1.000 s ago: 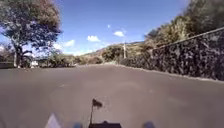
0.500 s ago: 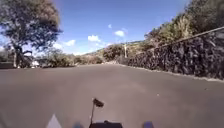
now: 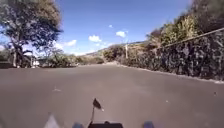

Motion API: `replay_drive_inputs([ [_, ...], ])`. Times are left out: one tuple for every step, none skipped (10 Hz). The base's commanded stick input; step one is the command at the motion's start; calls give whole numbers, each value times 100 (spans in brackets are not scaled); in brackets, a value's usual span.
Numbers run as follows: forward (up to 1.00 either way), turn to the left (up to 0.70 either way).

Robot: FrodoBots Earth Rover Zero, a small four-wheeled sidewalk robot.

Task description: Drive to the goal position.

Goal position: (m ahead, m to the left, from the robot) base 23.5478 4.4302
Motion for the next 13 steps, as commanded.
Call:
replay_drive_inputs([
  [50, 0],
  [50, 0],
  [50, 0],
  [50, 0],
  [50, 0],
  [50, 0],
  [50, 0],
  [50, 0],
  [50, 0],
  [50, 0],
  [50, 0],
  [50, 0],
  [50, 0],
])
